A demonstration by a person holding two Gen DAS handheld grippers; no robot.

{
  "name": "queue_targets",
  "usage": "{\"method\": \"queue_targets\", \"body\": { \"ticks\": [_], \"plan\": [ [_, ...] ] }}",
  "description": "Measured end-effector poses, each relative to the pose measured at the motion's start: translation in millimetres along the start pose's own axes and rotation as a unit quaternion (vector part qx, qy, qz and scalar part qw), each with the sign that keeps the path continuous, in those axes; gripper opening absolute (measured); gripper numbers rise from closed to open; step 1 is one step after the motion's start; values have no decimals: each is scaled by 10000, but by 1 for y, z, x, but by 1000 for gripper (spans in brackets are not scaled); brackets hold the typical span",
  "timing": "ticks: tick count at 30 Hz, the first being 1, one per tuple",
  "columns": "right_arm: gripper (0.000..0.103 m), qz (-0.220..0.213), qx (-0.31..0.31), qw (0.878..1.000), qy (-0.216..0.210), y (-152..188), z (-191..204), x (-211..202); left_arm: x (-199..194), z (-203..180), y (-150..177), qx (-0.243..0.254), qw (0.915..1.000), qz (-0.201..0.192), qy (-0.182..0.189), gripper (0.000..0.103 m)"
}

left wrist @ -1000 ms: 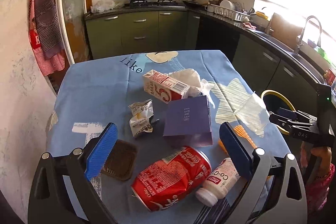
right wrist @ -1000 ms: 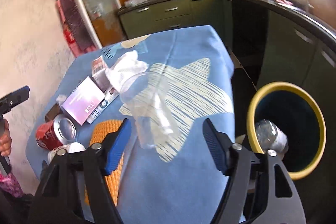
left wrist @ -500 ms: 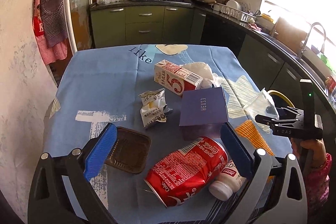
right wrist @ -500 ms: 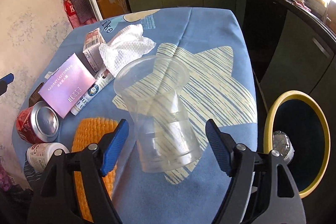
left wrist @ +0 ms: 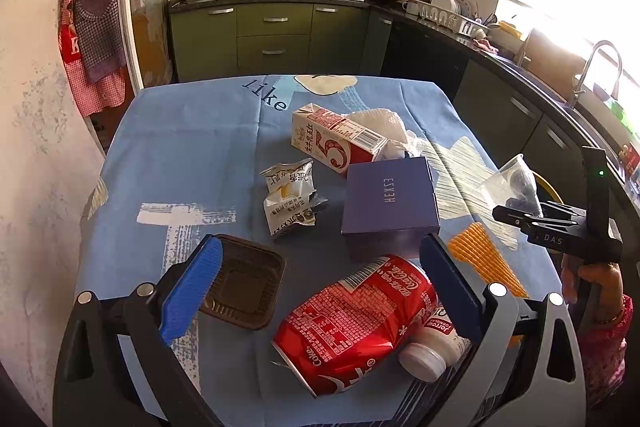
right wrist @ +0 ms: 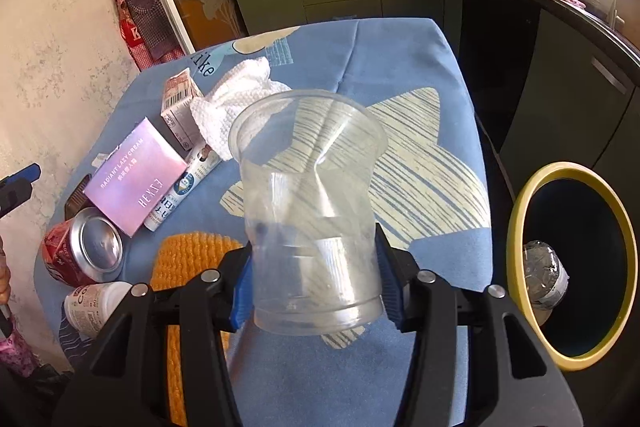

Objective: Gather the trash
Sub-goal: 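Carry the cup over the bin and open the right gripper, then grasp the purple printed box with the left gripper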

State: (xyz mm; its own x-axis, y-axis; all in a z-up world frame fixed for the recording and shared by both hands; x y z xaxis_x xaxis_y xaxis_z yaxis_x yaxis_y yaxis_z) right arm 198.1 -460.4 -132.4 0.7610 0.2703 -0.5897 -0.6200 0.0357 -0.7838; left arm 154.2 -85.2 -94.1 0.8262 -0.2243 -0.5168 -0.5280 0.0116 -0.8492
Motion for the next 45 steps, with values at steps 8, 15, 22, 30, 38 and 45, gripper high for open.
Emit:
{"method": "queue_targets", "body": {
  "ticks": [8,15,22,30,38,45],
  "plan": [
    [49,-286,710,9930,905,-3,-78,-31,5,-4,1,19,10000,68,19,98],
    [49,-232,1247,9650,2295,14,-172,-56,12,-11,5,75,9998,184,75,98],
    [61,-331,1322,9330,3331,24,-220,-67,14,-21,3,165,9996,205,116,98],
    [63,-554,1287,9365,3215,28,-203,-84,18,-27,4,212,9992,300,172,98],
    [65,-719,1252,9505,2752,32,-163,-94,36,-30,16,168,9964,746,357,98],
    [68,-827,1147,9578,2502,27,-139,-99,43,-45,-1,511,9949,749,451,98]
  ]
}}
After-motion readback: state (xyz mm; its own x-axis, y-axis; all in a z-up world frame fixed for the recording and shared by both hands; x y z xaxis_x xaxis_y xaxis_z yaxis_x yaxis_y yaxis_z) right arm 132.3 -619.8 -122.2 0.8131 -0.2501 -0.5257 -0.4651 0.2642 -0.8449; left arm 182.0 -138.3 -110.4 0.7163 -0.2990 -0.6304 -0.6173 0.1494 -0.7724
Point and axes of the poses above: each gripper's, at about its wrist camera, not at the fingertips, and x roughly the way its jaws point, z to its left, y to its underside, the point moved 4 cm from there along x, roughly the way its jaws point, and after that the axes turned 14 degrees about -z, right-handed, at the moved point
